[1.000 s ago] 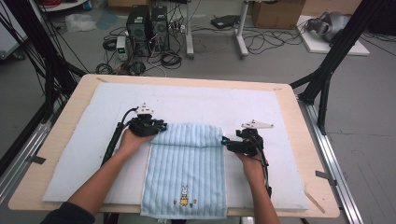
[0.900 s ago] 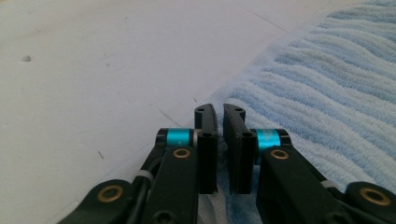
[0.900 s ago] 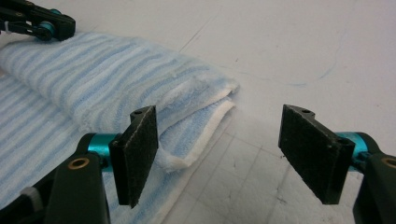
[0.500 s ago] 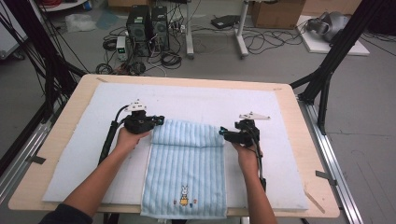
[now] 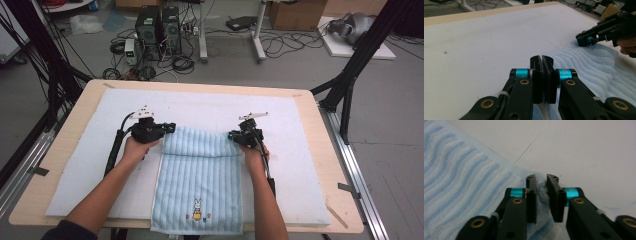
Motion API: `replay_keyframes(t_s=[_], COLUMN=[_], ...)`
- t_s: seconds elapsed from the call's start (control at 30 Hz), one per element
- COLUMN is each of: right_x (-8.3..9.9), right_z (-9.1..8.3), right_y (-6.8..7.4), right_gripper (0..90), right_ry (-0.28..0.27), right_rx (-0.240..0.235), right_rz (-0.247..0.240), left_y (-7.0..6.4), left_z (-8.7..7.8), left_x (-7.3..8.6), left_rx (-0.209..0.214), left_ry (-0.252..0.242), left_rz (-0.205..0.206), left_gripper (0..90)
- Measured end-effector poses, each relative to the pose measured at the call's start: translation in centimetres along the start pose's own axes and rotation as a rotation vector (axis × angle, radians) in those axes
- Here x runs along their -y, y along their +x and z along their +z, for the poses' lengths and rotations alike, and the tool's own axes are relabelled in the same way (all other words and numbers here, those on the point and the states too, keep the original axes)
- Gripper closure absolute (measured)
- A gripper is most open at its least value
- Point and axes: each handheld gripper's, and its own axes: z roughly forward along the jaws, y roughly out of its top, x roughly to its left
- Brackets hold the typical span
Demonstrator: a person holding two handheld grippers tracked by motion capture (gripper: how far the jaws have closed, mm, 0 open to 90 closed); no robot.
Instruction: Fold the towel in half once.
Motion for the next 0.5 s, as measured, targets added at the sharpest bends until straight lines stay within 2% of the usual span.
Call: replay_keyframes(t_s=[0.17,0.33,0.37,0.5], right_x=[-0.5,-0.6,-0.6,0.0], right_z=[-1.3,-2.7,-2.9,-4.0], right_y=[0.6,1.2,1.4,2.2], right_gripper=[80.5,78.6,78.0,77.8], right_ry=[-0.063,-0.101,-0.108,-0.125], right_rx=[0.043,0.02,0.011,-0.003], right_rz=[-0.069,-0.073,-0.076,-0.112], left_y=[-0.4,-0.9,-1.0,-1.7], left_z=[-0.6,-1.7,-2.0,-3.0], left_x=[-0.2,-0.4,-0.4,0.5], left_rx=[0.01,0.024,0.027,0.038], left_ry=[-0.026,-0.04,-0.053,-0.051], left_rz=[-0.004,0.004,-0.002,0.0], left_gripper=[86.9,86.8,86.8,86.7])
